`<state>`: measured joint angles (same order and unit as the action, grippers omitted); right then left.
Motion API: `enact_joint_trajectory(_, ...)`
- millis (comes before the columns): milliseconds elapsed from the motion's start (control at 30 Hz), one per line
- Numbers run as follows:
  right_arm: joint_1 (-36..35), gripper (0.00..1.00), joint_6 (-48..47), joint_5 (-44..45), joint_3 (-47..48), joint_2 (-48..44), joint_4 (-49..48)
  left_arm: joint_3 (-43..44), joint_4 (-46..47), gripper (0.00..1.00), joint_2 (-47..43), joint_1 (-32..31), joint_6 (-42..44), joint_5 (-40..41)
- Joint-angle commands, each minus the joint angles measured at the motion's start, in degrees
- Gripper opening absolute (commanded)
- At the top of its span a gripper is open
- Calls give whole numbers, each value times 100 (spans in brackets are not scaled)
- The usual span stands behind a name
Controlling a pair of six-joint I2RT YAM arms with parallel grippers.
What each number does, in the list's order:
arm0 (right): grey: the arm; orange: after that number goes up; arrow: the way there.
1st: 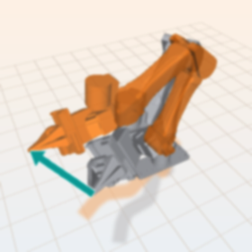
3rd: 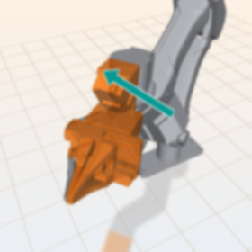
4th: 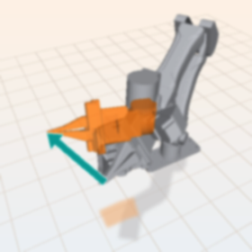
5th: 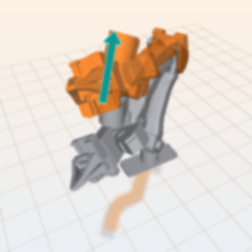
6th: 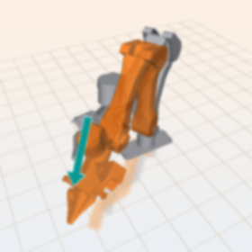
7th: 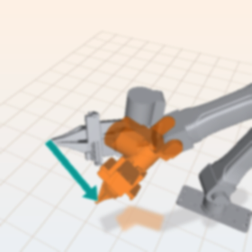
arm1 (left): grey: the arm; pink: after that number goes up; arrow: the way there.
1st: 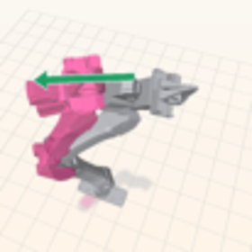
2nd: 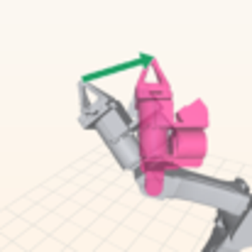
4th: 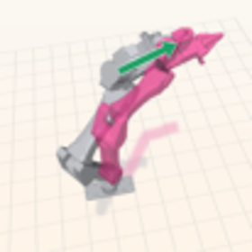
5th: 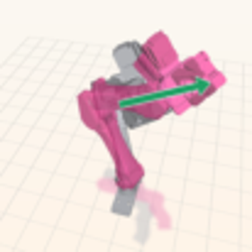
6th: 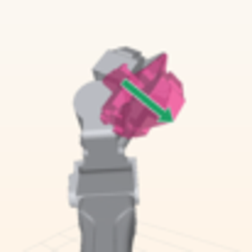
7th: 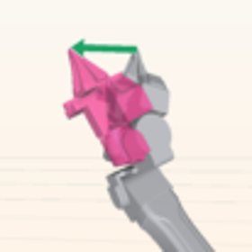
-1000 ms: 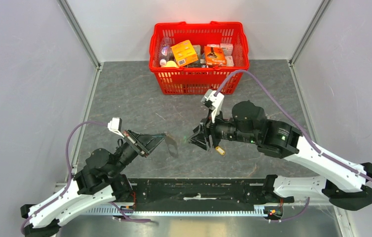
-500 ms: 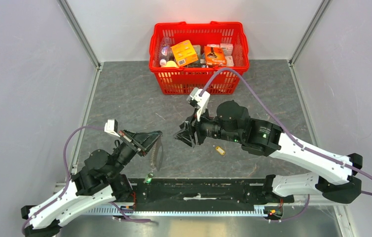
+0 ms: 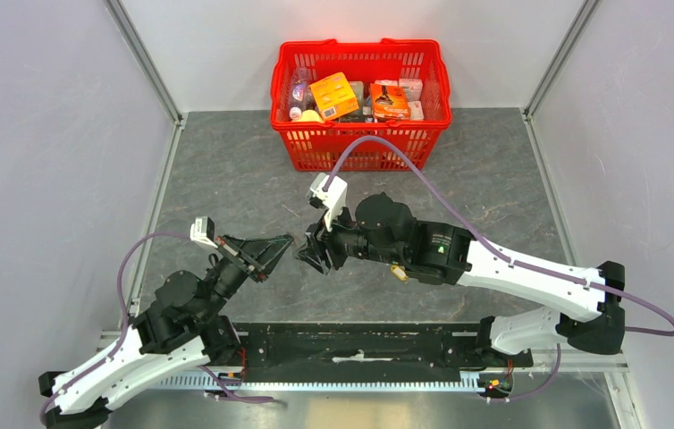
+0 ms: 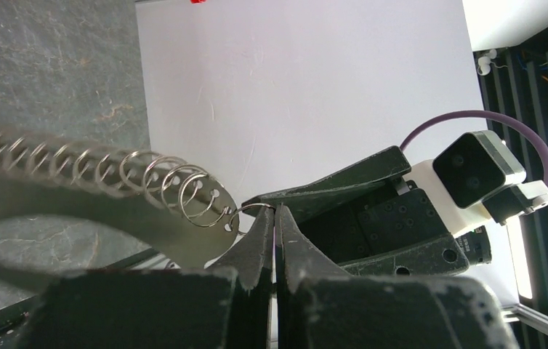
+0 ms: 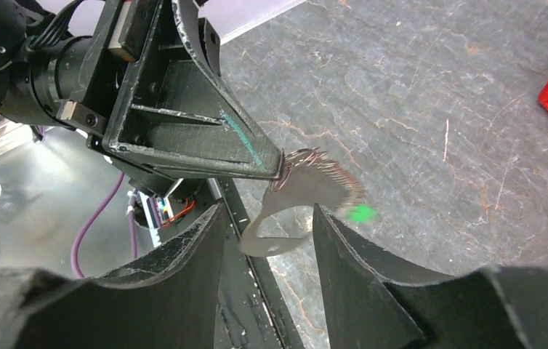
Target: Put the keys on the keyring
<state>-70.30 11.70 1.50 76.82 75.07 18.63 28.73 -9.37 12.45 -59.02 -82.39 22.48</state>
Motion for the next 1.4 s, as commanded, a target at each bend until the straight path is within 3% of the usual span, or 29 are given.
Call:
enact_joint_trajectory(0, -45, 55, -207, 277, 149, -50, -377, -29, 450, 2, 30, -27, -277, 196)
enact_joint_trajectory(200, -58, 54, -241, 269, 186, 52, -455, -44, 572, 2, 69, -30, -330, 130)
enact_joint_trajectory(567, -124, 39, -265, 249, 306, 172, -534, -25, 725, 2, 153, -30, -348, 81)
enact_joint_trajectory(1367, -177, 18, -537, 339, 166, -89, -895, -33, 1031, 2, 220, -24, -480, -373)
